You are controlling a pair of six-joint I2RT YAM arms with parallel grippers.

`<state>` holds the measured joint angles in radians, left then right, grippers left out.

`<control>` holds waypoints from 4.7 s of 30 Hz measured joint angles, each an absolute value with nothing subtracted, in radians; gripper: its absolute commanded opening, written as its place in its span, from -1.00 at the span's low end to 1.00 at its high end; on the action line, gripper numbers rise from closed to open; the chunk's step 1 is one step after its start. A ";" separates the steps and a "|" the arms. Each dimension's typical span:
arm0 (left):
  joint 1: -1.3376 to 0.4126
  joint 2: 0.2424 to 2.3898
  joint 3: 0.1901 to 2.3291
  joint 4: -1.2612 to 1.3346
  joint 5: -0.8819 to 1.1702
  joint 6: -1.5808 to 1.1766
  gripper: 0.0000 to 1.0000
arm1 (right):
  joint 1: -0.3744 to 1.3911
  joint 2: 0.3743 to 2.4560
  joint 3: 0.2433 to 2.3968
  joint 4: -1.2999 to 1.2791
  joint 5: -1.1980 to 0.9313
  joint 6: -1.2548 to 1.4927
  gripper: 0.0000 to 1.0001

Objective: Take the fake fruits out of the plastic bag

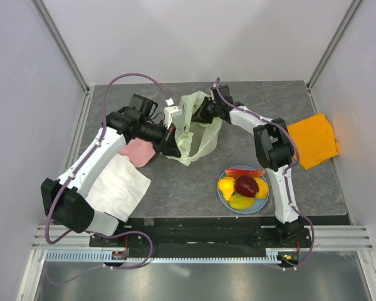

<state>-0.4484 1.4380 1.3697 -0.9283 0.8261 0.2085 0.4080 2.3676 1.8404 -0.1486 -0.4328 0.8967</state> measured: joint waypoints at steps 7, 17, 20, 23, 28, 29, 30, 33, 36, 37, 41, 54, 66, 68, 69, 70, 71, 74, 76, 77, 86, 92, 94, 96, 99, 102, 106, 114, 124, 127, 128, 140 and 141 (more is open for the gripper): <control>-0.430 1.438 1.374 -0.925 0.774 0.212 -0.97 | 0.338 2.191 1.741 -0.208 -0.482 0.844 -0.99; -0.426 1.441 1.387 -0.904 0.700 0.215 -0.97 | 0.331 2.090 1.715 -0.207 -0.522 0.807 -0.15; -0.425 1.441 1.411 -0.910 0.719 0.215 -0.97 | 0.358 2.104 1.717 -0.215 -0.516 0.806 -0.07; -0.425 1.441 1.470 -0.946 0.754 0.220 -0.97 | 0.384 2.140 1.740 -0.230 -0.502 0.802 0.02; -0.438 1.408 1.590 -1.098 0.814 0.253 -0.97 | 0.420 2.185 1.749 -0.266 -0.472 0.797 0.29; -0.446 1.391 1.602 -1.121 0.816 0.259 -0.97 | 0.427 2.189 1.749 -0.274 -0.465 0.797 0.48; -0.467 1.361 1.610 -1.149 0.814 0.269 -0.97 | 0.433 2.191 1.747 -0.281 -0.460 0.799 0.70; -0.530 1.268 1.607 -1.225 0.813 0.299 -0.97 | 0.449 2.191 1.741 -0.285 -0.449 0.813 0.96; -0.543 1.179 1.531 -1.238 0.803 0.327 -0.97 | 0.479 2.190 1.735 -0.286 -0.463 0.819 0.96; -0.542 1.168 1.506 -1.247 0.805 0.330 -0.97 | 0.491 2.190 1.734 -0.286 -0.459 0.823 0.96; -0.556 1.172 1.390 -1.254 0.823 0.331 -0.97 | 0.507 2.191 1.730 -0.313 -0.413 0.824 0.96; -0.570 1.242 1.192 -1.137 0.564 0.192 -0.97 | 0.533 2.085 1.676 -0.573 -0.387 0.402 0.96; -0.471 1.209 1.171 -1.097 0.350 0.111 -0.97 | 0.627 1.946 1.511 -0.641 -0.283 0.281 0.96; -0.464 1.186 1.150 -1.079 0.347 0.097 -0.97 | 0.609 1.945 1.511 -0.633 -0.267 0.295 0.96; -0.464 1.181 1.143 -1.074 0.350 0.096 -0.97 | 0.601 1.945 1.511 -0.631 -0.266 0.303 0.96; -0.464 1.179 1.137 -1.069 0.356 0.095 -0.97 | 0.590 1.946 1.511 -0.628 -0.269 0.318 0.96; -0.464 1.179 1.133 -1.065 0.370 0.095 -0.97 | 0.575 1.946 1.511 -0.621 -0.277 0.332 0.96; -0.464 1.179 1.121 -1.055 0.413 0.095 -0.97 | 0.518 1.963 1.515 -0.587 -0.308 0.389 0.96; -0.464 1.179 1.119 -1.047 0.442 0.096 -0.97 | 0.487 1.998 1.528 -0.562 -0.334 0.428 0.96; -0.464 1.179 1.119 -1.044 0.458 0.096 -0.97 | 0.474 2.019 1.537 -0.553 -0.347 0.443 0.96; -0.464 1.195 1.119 -1.037 0.524 0.154 -0.97 | 0.471 2.109 1.756 -0.613 -0.467 0.286 0.96; -0.461 1.203 1.119 -1.038 0.453 0.209 -0.97 | 0.474 2.016 1.774 -0.761 -0.523 -0.056 0.96; -0.455 1.203 1.119 -1.039 0.415 0.234 -0.97 | 0.473 1.972 1.738 -0.793 -0.535 -0.175 0.91; -0.448 1.202 1.119 -1.040 0.390 0.254 -0.97 | 0.473 1.933 1.704 -0.831 -0.564 -0.321 0.88; -0.442 1.201 1.119 -1.040 0.367 0.273 -0.97 | 0.473 1.905 1.671 -0.896 -0.619 -0.550 0.85; -0.432 1.201 1.119 -1.037 0.363 0.288 -0.97 | 0.474 1.899 1.658 -0.933 -0.640 -0.746 0.85; -0.425 1.201 1.120 -1.034 0.367 0.294 -0.97 | 0.474 1.904 1.674 -0.931 -0.633 -0.907 0.80; -0.425 1.200 1.120 -1.026 0.394 0.294 -0.97 | 0.480 2.056 1.956 -0.936 -0.633 -1.073 0.54; -0.420 1.186 1.119 -1.023 0.400 0.294 -0.97 | 0.550 2.098 1.903 -1.008 -0.607 -1.275 0.68; -0.416 1.186 1.119 -1.022 0.404 0.294 -0.97 | 0.555 2.099 1.884 -1.019 -0.593 -1.305 0.95; -0.415 1.186 1.119 -1.022 0.404 0.294 -0.97 | 0.553 2.102 1.883 -1.019 -0.585 -1.312 0.96; -0.409 1.187 1.119 -1.021 0.448 0.294 -0.97 | 0.556 2.257 1.896 -0.942 -0.517 -1.309 0.84; -0.408 1.187 1.119 -1.021 0.450 0.294 -0.97 | 0.556 2.271 1.901 -0.939 -0.516 -1.309 0.76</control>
